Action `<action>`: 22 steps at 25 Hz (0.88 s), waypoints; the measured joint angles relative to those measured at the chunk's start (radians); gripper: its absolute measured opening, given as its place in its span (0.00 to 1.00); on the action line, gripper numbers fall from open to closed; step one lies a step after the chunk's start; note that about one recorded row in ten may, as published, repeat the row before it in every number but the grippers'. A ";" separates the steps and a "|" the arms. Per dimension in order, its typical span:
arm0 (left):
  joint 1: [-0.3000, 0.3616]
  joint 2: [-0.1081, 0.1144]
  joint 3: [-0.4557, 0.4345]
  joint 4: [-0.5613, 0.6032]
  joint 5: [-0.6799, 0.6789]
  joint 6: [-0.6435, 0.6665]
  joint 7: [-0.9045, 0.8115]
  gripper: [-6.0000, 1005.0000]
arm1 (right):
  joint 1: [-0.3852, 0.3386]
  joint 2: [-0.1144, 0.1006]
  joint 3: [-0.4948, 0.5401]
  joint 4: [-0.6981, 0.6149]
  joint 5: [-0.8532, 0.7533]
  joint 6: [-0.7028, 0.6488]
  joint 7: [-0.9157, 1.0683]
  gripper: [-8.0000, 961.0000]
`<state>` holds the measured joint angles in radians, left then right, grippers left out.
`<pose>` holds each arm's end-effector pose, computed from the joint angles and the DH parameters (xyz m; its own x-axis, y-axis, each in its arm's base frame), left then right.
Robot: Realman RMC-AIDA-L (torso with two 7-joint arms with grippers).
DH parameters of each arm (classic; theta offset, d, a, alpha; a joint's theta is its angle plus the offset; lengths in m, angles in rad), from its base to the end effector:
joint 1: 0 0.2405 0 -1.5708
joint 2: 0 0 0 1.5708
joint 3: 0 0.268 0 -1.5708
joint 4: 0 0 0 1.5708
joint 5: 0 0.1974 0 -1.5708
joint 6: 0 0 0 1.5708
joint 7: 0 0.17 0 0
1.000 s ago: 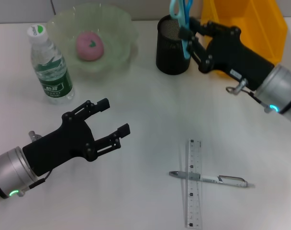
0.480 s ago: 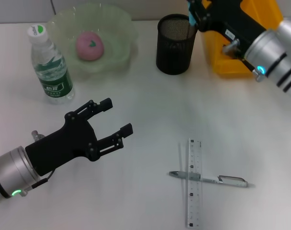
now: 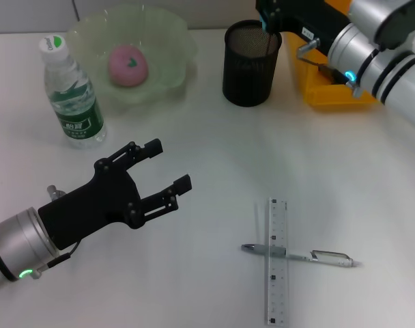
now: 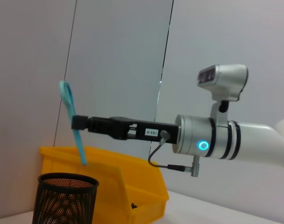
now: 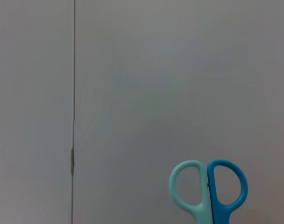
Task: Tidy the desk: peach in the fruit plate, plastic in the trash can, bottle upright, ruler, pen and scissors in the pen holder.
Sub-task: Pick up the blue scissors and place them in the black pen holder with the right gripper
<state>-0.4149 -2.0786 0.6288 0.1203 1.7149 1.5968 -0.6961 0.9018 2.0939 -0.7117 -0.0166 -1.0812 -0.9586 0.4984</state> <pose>-0.2709 0.2673 -0.0716 0.6463 0.1268 0.7525 0.4635 -0.8486 -0.2551 0.1846 0.4575 -0.0636 0.7475 -0.0055 -0.6642 -0.5452 -0.5763 -0.6088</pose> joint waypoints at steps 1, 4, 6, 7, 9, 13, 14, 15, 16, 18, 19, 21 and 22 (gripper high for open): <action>-0.001 0.000 0.000 -0.001 0.000 0.000 0.000 0.83 | 0.004 0.000 -0.001 0.001 -0.002 0.014 0.000 0.23; -0.003 0.000 0.000 -0.001 0.000 0.000 0.000 0.83 | 0.009 0.000 -0.002 0.004 -0.003 0.039 -0.001 0.23; -0.005 0.000 0.000 -0.001 0.000 0.001 0.000 0.83 | 0.013 0.000 -0.003 0.010 -0.005 0.061 -0.002 0.23; -0.005 0.000 0.000 -0.001 0.000 0.001 0.000 0.83 | 0.013 0.000 -0.003 0.010 -0.005 0.061 -0.002 0.23; -0.005 0.000 0.000 -0.001 0.000 0.002 0.001 0.83 | 0.016 0.000 -0.004 0.016 -0.007 0.072 -0.005 0.23; -0.005 0.000 0.001 -0.001 0.000 0.004 0.001 0.83 | 0.018 0.000 -0.004 0.023 -0.007 0.075 -0.013 0.23; -0.005 0.000 0.002 -0.001 0.000 0.005 0.001 0.83 | 0.018 0.000 -0.005 0.023 -0.007 0.075 -0.013 0.23; -0.004 0.001 0.003 -0.001 0.000 0.007 0.001 0.83 | 0.018 0.000 -0.005 0.023 -0.008 0.075 -0.013 0.23; -0.002 0.002 0.004 -0.001 0.000 0.010 0.001 0.83 | 0.018 0.000 -0.005 0.023 -0.009 0.075 -0.013 0.23; -0.001 0.002 0.004 -0.001 0.000 0.012 0.001 0.83 | 0.018 0.000 -0.005 0.023 -0.009 0.075 -0.013 0.23; 0.001 0.002 0.004 -0.001 0.000 0.013 0.001 0.83 | 0.017 0.000 -0.005 0.023 -0.009 0.075 -0.013 0.23; 0.003 0.003 0.004 -0.001 0.000 0.013 0.001 0.83 | 0.014 0.000 -0.005 0.023 -0.009 0.072 -0.013 0.23; 0.003 0.003 0.004 -0.001 0.000 0.013 0.001 0.83 | 0.013 0.000 -0.005 0.023 -0.010 0.071 -0.013 0.23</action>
<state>-0.4117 -2.0752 0.6331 0.1197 1.7149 1.6103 -0.6947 0.9146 2.0939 -0.7163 0.0063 -1.0907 -0.8878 0.4855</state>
